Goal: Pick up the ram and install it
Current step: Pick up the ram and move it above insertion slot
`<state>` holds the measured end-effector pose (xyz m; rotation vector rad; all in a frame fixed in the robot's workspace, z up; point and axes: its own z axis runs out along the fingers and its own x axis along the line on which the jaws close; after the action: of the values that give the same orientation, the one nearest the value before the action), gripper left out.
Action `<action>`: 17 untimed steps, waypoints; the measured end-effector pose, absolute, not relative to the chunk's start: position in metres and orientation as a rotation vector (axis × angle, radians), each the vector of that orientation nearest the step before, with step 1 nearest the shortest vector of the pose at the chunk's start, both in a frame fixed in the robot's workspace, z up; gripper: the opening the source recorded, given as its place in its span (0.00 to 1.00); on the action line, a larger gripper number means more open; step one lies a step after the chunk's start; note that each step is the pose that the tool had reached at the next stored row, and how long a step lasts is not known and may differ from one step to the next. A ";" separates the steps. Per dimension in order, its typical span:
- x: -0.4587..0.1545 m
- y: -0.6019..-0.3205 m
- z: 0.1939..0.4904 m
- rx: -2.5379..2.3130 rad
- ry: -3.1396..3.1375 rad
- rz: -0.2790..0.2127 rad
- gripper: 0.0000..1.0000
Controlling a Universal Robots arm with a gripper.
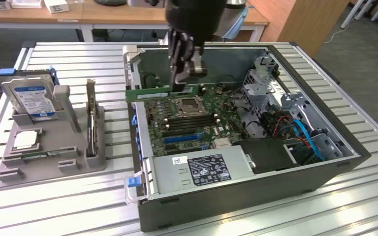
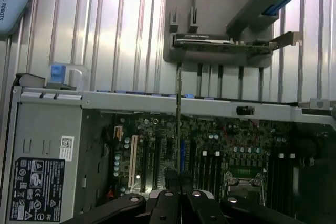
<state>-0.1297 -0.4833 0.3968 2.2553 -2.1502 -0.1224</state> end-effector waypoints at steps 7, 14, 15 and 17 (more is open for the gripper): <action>-0.098 -0.483 0.397 2.253 -2.148 -0.127 0.12; -0.067 -0.483 0.396 2.252 -2.147 -0.129 0.12; -0.064 -0.483 0.396 2.252 -2.147 -0.129 0.12; -0.056 -0.483 0.396 2.251 -2.147 -0.130 0.12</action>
<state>-0.0558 -0.4832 0.3963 2.2514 -2.1472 -0.1298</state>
